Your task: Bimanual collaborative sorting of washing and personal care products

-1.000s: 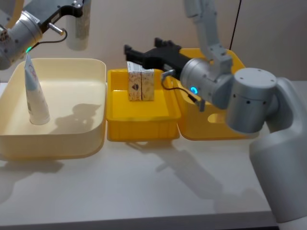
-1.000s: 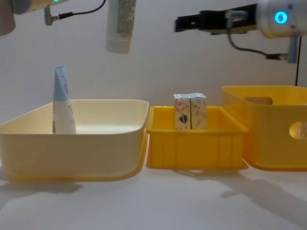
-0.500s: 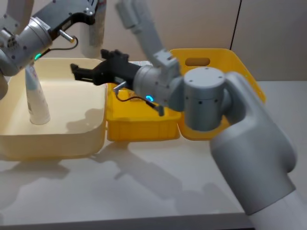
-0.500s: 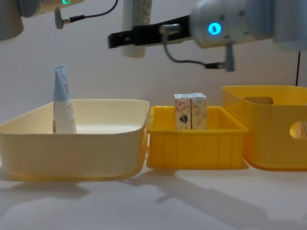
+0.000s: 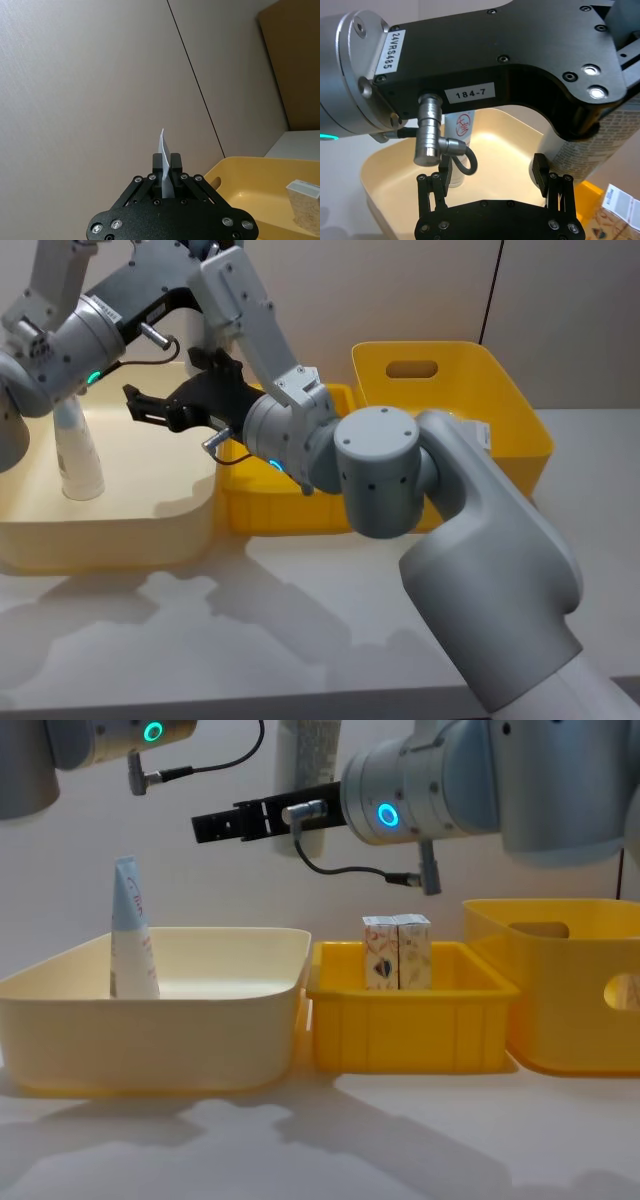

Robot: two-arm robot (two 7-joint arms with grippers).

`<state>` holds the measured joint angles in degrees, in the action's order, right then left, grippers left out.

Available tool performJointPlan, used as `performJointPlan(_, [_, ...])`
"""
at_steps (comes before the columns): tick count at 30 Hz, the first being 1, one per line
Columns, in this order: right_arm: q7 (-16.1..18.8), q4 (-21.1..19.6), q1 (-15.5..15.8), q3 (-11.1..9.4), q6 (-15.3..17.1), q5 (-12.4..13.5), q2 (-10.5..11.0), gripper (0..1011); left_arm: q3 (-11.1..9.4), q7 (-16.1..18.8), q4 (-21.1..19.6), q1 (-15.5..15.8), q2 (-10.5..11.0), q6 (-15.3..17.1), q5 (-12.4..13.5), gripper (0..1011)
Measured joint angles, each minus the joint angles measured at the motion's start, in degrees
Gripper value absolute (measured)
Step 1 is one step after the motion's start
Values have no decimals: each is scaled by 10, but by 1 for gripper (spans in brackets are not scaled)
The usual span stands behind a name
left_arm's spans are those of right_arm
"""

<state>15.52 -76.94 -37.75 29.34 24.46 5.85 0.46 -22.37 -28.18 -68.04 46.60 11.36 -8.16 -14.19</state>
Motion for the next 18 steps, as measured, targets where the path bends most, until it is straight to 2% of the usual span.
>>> performJointPlan(8, [-20, -32, 22, 0, -4, -19, 19, 1001, -6, 1, 1, 1, 3, 3, 0, 93])
performJointPlan(18, [-18, -67, 43, -1, 2, -27, 40, 1001, -9, 8, 16, 10, 4, 3, 6, 93])
